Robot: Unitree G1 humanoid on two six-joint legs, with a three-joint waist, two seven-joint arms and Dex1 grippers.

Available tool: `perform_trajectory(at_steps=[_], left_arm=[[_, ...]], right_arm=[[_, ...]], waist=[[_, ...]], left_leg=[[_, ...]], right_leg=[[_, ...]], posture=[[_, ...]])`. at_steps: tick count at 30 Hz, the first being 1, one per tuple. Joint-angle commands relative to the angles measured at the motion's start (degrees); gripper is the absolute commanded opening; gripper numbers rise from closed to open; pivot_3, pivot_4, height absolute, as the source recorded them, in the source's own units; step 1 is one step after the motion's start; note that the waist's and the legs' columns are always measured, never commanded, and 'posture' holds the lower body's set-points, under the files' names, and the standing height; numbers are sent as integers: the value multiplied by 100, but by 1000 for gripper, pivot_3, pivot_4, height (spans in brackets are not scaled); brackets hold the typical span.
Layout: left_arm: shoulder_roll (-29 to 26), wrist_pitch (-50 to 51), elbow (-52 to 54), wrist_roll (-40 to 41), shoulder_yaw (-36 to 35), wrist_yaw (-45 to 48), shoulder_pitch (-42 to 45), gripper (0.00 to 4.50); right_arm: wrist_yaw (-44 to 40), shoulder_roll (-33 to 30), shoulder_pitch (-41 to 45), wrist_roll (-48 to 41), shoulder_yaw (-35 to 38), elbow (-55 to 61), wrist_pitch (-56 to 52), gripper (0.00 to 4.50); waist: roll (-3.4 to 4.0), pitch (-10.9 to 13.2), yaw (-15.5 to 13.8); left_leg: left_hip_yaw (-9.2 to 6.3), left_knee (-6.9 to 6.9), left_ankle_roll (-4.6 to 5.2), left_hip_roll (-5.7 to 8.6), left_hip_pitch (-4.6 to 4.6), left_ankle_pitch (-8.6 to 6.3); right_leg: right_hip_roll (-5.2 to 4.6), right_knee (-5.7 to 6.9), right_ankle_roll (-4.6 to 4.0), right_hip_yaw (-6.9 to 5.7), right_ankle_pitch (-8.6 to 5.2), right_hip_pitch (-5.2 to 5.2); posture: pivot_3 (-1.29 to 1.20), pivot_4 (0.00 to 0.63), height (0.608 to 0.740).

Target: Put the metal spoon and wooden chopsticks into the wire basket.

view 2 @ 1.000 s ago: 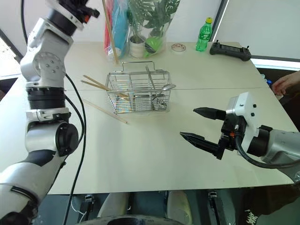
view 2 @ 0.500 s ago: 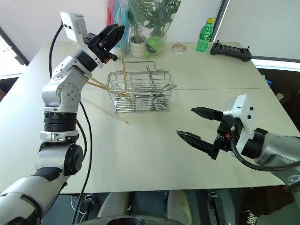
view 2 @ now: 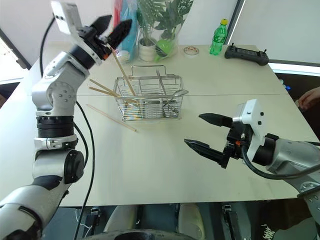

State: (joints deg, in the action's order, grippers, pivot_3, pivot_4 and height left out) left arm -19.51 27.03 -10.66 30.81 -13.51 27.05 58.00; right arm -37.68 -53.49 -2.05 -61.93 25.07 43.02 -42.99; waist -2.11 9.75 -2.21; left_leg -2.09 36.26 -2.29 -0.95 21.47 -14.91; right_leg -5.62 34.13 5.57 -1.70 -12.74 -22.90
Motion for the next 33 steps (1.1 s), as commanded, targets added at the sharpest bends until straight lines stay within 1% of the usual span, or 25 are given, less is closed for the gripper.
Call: perform_trajectory(at_steps=[1,2,6,10,14,17,18,21,24,28,31,33], left_arm=[[-315,150,1,269,-514,-285,585,4457],[-359,185,-31,301,-560,-328,641,4457],[-993,417,-640,474,-1188,-859,1389,4457],[-1337,554,-1016,563,-1522,-1234,1702,4457],[-1673,640,-1306,457,-1716,-1626,1716,4457],[-1863,592,-1539,207,-1683,-1907,1647,4457],[-1937,531,-1713,26,-1658,-2125,1613,4457],[-2209,490,-2312,-836,-1315,-2980,1428,4457],[-2243,732,-2652,-1286,-1128,-3599,1301,4457],[-1978,1327,-2737,-1377,-1301,-4312,1129,4457],[-1788,1749,-2619,-1405,-1369,-4617,946,4457],[-1552,2106,-2449,-1397,-1340,-4705,731,4457]], right_arm=[[-97,-16,111,42,6,-36,124,4500],[-108,-16,124,47,-1,-45,122,4500],[-213,-57,269,116,-81,-148,116,4500],[-245,-36,298,145,-104,-161,101,4500],[-240,-5,290,142,-115,-133,90,4500],[-214,14,290,132,-126,-128,81,4500],[-209,21,286,141,-142,-121,83,4500],[-217,40,275,162,-183,-113,93,4500],[-248,42,304,186,-221,-129,100,4500],[-325,21,305,226,-248,-136,123,4500],[-356,19,299,227,-236,-115,134,4500],[-322,42,352,207,-253,-99,143,4500]], waist=[[0,0,1],[0,0,9],[2,2,25],[3,2,17],[1,3,-4],[-2,4,3],[-2,4,4],[2,2,10],[1,3,9],[-22,4,-10],[-22,4,-4],[-21,4,0]], left_leg=[[0,0,0,0,-1,0],[0,0,0,0,-1,0],[-1,-4,0,-1,-4,0],[0,-8,0,-2,-5,0],[-2,-6,-1,-1,-4,0],[-1,-3,-1,-1,-4,0],[-1,-3,-2,-1,-4,0],[0,-7,-2,-1,-9,0],[-1,-10,-2,-2,-11,0],[-2,-4,-4,-2,-1,1],[0,-5,-5,2,0,0],[0,-7,-6,1,-1,0]], right_leg=[[0,0,0,0,0,0],[0,0,1,0,0,0],[2,2,2,-1,0,-2],[3,2,4,-1,0,-3],[3,2,15,-1,6,-1],[3,2,15,-1,6,0],[3,2,15,-1,6,0],[3,4,17,0,7,0],[3,9,24,-1,11,-2],[2,5,26,-2,12,-4],[-3,0,27,-1,12,-1],[-3,2,27,-2,13,-4]], posture=[[0,150,703],[0,150,703],[0,150,703],[0,150,703],[0,150,703],[0,150,703],[0,150,703],[0,150,703],[0,150,703],[0,150,703],[0,150,703],[0,150,703]])
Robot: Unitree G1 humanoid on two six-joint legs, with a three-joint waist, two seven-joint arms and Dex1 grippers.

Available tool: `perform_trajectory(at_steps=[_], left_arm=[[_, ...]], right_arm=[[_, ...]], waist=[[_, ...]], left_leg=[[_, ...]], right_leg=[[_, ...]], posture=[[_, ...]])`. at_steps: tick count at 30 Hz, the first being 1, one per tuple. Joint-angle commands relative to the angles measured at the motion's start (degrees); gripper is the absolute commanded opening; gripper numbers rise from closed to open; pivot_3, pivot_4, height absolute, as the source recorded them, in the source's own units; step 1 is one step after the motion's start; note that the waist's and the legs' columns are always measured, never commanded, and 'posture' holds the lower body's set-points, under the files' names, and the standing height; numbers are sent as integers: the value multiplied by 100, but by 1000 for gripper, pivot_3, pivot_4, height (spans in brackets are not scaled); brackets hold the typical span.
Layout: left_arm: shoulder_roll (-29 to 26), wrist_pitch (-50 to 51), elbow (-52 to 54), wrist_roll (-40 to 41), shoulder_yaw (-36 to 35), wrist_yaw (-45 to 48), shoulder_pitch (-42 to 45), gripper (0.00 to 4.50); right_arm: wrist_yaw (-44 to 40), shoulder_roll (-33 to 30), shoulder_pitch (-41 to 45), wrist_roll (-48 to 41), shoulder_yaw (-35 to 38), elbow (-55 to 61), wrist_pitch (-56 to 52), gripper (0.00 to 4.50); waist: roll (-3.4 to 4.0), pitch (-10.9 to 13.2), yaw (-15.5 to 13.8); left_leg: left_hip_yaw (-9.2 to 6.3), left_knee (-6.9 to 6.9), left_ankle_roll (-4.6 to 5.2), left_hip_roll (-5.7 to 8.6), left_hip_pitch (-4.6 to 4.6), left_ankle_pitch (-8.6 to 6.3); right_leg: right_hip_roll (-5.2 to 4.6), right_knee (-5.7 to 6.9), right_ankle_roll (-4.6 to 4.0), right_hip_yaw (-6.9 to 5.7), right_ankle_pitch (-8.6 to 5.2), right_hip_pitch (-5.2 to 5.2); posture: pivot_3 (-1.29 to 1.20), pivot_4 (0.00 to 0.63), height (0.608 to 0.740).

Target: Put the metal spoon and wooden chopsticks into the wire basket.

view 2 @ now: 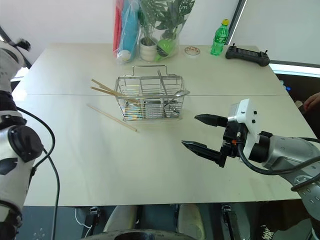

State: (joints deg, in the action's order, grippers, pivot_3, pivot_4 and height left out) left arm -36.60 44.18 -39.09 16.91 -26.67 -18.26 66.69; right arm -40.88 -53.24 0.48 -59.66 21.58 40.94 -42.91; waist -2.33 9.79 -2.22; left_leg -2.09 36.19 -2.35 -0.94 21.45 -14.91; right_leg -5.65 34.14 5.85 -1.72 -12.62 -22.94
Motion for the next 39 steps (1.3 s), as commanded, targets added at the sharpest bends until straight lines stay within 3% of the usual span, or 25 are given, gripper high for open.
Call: perform_trajectory(at_steps=[1,8,22,33,39], left_arm=[[253,529,492,-12,2,-184,-237,4457],[779,1180,1007,-43,-7,-279,-610,4457],[1171,1935,755,12,-314,-502,198,4457],[1714,2980,1108,-210,-856,-1110,-83,4457],[2190,2567,864,-239,-1213,-1392,-38,4457]], right_arm=[[7,27,121,-18,84,122,149,4500],[132,103,256,-34,-9,168,165,4500],[275,225,240,63,-148,205,236,4500],[518,415,193,86,-259,366,260,4500],[493,346,254,32,-163,318,218,4500]], waist=[[1,-1,1],[0,0,11],[2,-1,0],[2,-1,7],[1,-1,-2]], left_leg=[[0,-2,0,0,-3,0],[1,-1,-4,-2,-2,2],[1,0,-4,-1,0,2],[1,-4,-5,-1,-1,2],[1,1,-6,0,5,3]], right_leg=[[0,2,0,0,0,0],[2,7,-1,-1,1,-6],[2,5,-1,-2,1,-5],[1,10,1,-1,2,-11],[1,5,1,-1,3,-10]], posture=[[0,150,703],[0,150,703],[0,150,703],[0,150,703],[0,150,703]])
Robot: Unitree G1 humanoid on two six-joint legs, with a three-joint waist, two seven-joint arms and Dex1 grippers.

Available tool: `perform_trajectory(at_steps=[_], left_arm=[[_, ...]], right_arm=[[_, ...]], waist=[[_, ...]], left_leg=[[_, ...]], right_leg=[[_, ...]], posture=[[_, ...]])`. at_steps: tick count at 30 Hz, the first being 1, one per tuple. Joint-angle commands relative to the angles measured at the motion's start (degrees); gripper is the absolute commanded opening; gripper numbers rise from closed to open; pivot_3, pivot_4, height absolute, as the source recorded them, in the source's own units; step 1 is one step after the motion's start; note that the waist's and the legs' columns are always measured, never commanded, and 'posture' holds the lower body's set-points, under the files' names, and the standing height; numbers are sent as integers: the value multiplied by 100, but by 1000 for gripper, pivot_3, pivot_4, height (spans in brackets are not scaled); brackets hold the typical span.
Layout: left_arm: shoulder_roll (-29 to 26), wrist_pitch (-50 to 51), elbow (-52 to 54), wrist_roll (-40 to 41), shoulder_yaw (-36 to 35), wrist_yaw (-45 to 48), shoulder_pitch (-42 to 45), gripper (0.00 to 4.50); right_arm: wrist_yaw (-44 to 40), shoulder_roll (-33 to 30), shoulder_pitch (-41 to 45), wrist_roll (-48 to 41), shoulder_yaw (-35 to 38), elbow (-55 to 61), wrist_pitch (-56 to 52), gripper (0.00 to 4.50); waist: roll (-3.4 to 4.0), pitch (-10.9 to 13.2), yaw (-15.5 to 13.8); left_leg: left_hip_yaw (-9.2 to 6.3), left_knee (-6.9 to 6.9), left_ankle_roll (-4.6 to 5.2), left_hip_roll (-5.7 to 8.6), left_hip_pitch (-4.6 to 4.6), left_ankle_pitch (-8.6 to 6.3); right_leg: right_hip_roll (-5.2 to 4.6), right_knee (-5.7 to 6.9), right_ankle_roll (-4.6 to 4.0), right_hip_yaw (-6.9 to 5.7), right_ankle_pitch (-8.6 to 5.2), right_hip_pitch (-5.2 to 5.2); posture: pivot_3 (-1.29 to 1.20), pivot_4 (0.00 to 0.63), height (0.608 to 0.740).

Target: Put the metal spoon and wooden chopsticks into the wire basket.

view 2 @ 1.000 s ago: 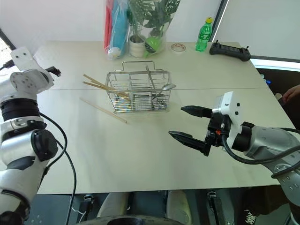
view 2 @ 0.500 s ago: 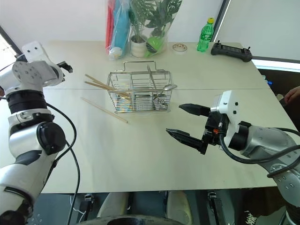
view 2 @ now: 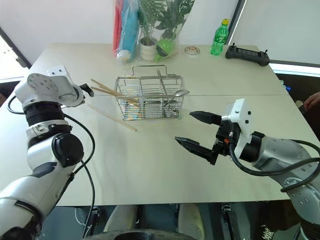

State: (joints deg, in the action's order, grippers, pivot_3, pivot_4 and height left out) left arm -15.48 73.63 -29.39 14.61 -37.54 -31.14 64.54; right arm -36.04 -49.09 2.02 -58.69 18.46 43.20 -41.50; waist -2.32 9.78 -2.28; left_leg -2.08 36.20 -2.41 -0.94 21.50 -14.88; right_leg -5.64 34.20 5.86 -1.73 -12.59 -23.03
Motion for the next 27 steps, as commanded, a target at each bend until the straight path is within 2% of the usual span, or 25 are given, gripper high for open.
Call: perform_trajectory(at_steps=[1,15,19,25,27], left_arm=[[107,-479,-192,-18,-138,-121,187,4457],[68,-2045,-1853,68,-304,-656,166,4457],[77,-2435,-2287,149,-250,-634,216,3260],[94,-2605,-2568,246,-228,-646,242,210],[92,-2616,-2602,284,-224,-666,252,84]], right_arm=[[22,-75,123,-78,148,90,67,4500],[285,-88,-27,-195,280,248,43,4500],[394,-63,-66,-211,287,300,66,4500],[481,-82,-100,-254,330,329,66,4500],[503,-84,-109,-277,350,335,63,4500]], waist=[[0,0,5],[12,-7,14],[42,-25,8],[61,-36,-23],[62,-36,-19]], left_leg=[[0,0,0,0,-2,0],[2,-4,0,0,-8,0],[3,-2,0,-1,-15,0],[1,9,-6,-1,-17,4],[1,13,-6,-1,-16,4]], right_leg=[[0,0,0,0,0,0],[0,3,1,-1,1,0],[0,5,0,-1,1,6],[-1,3,13,-5,-6,25],[-3,0,12,-5,-7,28]], posture=[[0,150,703],[0,150,703],[0,150,703],[0,150,703],[0,150,703]])
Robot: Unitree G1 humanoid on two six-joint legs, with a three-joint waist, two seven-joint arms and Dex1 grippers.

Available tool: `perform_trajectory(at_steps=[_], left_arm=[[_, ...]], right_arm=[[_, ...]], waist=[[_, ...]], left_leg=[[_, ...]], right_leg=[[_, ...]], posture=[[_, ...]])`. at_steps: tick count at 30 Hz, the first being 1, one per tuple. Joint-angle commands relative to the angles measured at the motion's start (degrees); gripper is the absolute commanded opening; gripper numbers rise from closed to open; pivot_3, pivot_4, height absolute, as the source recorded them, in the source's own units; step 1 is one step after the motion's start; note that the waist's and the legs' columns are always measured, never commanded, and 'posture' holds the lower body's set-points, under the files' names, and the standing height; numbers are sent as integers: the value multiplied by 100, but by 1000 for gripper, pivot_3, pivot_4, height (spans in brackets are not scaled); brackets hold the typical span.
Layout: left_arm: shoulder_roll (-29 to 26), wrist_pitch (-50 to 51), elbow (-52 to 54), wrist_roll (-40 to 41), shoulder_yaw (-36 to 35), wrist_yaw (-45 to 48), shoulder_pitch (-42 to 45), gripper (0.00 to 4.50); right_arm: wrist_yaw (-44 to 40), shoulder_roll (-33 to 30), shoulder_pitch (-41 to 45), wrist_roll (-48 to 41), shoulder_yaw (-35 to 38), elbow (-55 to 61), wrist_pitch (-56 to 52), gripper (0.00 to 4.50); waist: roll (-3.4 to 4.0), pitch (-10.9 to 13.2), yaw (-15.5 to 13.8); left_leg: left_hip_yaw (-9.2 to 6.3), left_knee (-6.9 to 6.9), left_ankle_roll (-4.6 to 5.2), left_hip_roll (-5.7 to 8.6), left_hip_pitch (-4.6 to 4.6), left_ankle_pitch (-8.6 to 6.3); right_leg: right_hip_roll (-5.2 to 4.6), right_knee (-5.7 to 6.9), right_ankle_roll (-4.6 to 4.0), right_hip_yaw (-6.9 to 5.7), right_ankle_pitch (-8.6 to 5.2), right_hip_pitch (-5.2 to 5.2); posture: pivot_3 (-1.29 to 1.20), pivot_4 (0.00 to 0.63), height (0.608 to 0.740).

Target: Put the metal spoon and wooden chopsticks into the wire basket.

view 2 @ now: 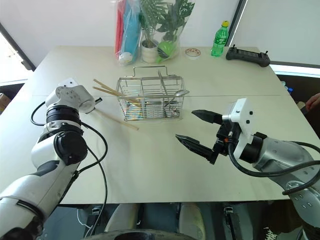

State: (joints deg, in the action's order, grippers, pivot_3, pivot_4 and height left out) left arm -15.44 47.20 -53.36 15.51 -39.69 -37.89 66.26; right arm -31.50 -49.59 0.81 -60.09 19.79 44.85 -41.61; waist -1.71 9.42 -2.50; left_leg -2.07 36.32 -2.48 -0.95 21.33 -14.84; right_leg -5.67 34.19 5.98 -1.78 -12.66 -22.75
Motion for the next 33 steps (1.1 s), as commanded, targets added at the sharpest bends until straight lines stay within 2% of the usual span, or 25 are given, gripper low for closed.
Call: perform_trajectory(at_steps=[1,13,19,24,28,31,33], left_arm=[[85,23,-228,220,-14,-4,88,84],[-19,-108,-386,358,-15,-74,193,84],[-273,-112,-86,330,168,133,302,84],[-659,-386,396,170,704,898,475,84],[-914,-651,828,314,846,1546,655,84],[-1099,-1785,1351,422,1228,3223,900,84],[-1182,-2380,1565,460,1372,3970,992,84]], right_arm=[[62,-35,12,-146,219,175,73,4500],[-33,-138,-43,-144,247,114,52,4500],[-147,-171,-210,-47,241,105,85,4500],[-190,-169,-164,-59,226,45,80,4500],[-307,-177,-161,5,193,-25,89,4500],[-405,-197,-178,30,228,-89,70,4500],[-430,-213,-165,7,257,-118,46,4500]], waist=[[0,0,4],[0,0,11],[-4,2,26],[-28,17,42],[-31,19,32],[-36,21,17],[-40,24,18]], left_leg=[[0,1,0,0,1,0],[0,-5,0,1,4,0],[1,-7,0,1,7,0],[3,-13,-1,-1,14,0],[4,-21,-2,-1,24,0],[4,-22,-2,0,30,0],[4,-19,-4,-1,40,1]], right_leg=[[-1,-2,0,0,0,0],[-2,-6,7,-1,5,-2],[-2,-5,7,-1,5,-9],[-1,-5,-1,-1,11,-22],[-1,-8,-6,-1,16,-32],[-1,-8,-4,-1,15,-36],[-1,-13,-8,-2,15,-42]], posture=[[0,150,703],[0,150,703],[0,150,703],[0,150,703],[0,150,703],[0,150,703],[0,150,703]])
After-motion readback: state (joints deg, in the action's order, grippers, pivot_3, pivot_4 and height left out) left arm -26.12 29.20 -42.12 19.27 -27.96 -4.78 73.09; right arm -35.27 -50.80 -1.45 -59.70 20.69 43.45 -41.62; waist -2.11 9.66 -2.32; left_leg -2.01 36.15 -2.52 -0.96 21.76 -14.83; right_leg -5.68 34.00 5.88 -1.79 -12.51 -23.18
